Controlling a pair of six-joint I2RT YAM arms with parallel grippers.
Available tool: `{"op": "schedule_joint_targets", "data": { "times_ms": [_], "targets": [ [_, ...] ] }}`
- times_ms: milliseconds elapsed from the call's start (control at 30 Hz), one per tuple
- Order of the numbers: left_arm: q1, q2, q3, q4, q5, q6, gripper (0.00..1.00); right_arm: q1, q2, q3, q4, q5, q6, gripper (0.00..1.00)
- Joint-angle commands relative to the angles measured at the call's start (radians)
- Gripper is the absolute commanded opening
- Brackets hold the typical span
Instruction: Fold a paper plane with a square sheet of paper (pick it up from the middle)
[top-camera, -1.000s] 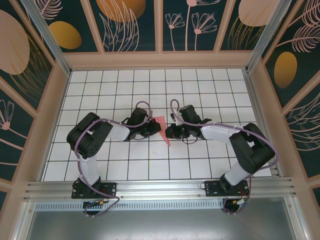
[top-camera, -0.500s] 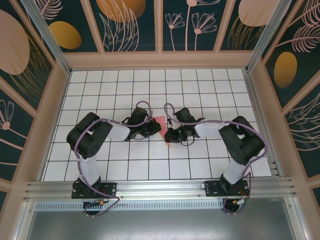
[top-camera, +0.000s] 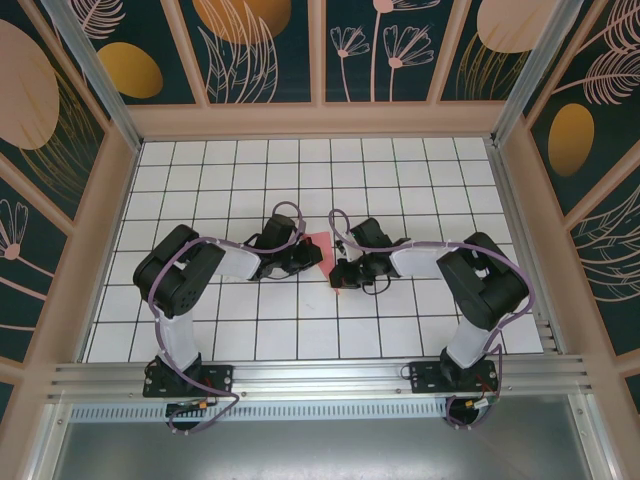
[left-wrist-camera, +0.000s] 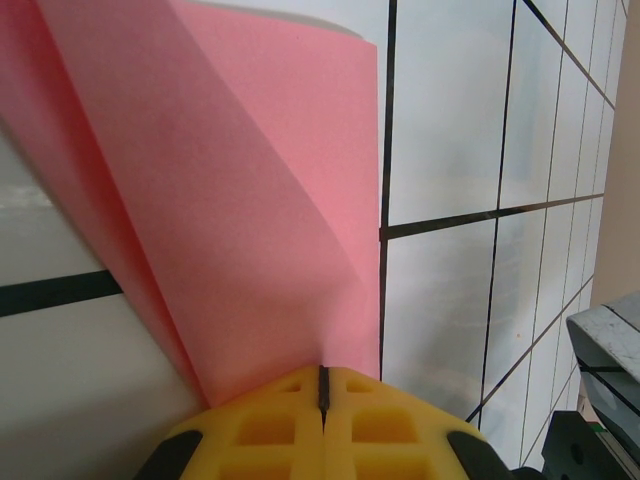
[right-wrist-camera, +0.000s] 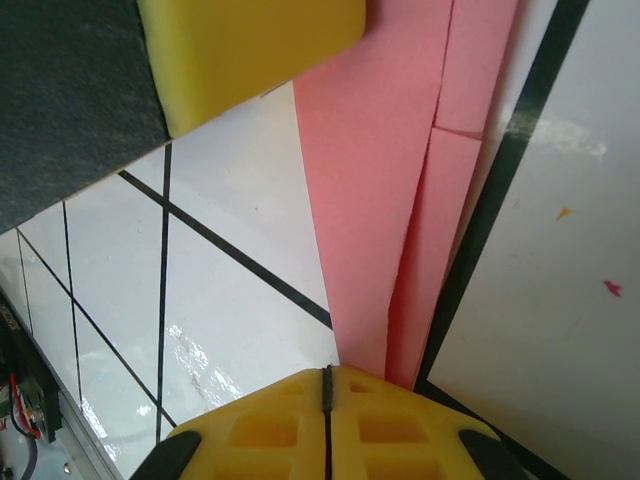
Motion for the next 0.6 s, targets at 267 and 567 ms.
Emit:
{"op": "schedule_joint_targets", "data": {
  "times_ms": [267, 567],
  "targets": [
    [0.008, 0.057, -0.048, -0.130, -0.162, 0.027, 0.06, 0.004, -0.021, -0.075, -0.077, -0.028, -0.004, 0.09],
    [0.008, 0.064, -0.051, -0.141, -0.172, 0.028, 0.06, 0.010, -0.044, -0.147, -0.073, -0.017, 0.035, 0.09]
  ]
}}
